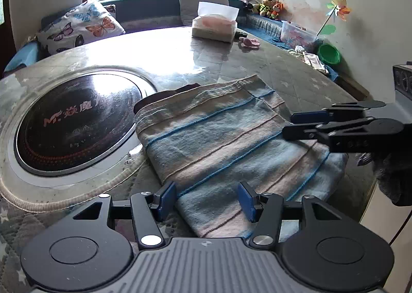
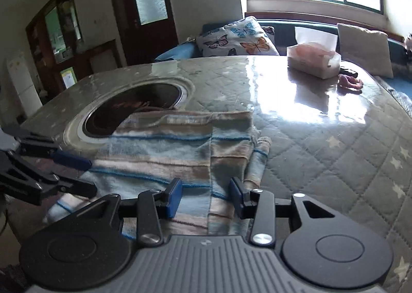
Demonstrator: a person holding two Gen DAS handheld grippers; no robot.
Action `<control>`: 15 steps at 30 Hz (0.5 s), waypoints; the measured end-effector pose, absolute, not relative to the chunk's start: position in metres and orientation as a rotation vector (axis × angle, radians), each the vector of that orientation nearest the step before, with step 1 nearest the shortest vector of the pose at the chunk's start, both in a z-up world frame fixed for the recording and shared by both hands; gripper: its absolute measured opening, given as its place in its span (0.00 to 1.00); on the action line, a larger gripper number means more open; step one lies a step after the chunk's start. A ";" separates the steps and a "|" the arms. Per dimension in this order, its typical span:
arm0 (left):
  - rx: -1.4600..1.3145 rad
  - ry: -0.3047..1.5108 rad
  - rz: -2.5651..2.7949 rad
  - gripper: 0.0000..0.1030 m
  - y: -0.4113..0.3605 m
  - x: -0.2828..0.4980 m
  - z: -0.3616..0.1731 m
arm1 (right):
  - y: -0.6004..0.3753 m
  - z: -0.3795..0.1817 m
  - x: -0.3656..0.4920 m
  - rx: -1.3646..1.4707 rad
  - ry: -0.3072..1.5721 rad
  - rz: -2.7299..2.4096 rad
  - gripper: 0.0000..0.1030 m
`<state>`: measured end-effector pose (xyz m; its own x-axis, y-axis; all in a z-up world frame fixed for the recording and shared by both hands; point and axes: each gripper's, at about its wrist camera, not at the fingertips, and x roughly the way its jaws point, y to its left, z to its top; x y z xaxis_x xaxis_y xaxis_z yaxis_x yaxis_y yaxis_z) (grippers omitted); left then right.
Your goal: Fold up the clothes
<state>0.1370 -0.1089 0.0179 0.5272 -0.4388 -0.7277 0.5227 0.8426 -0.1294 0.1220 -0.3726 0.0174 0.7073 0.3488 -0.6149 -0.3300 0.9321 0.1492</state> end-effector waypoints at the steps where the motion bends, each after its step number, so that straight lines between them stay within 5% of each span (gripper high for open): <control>1: 0.105 0.833 -0.574 0.54 -0.108 0.138 0.019 | -0.373 0.020 0.122 0.030 0.685 0.376 0.39; 15: 0.062 0.816 -0.507 0.50 -0.105 0.174 0.024 | -0.362 0.017 0.157 0.004 0.689 0.391 0.41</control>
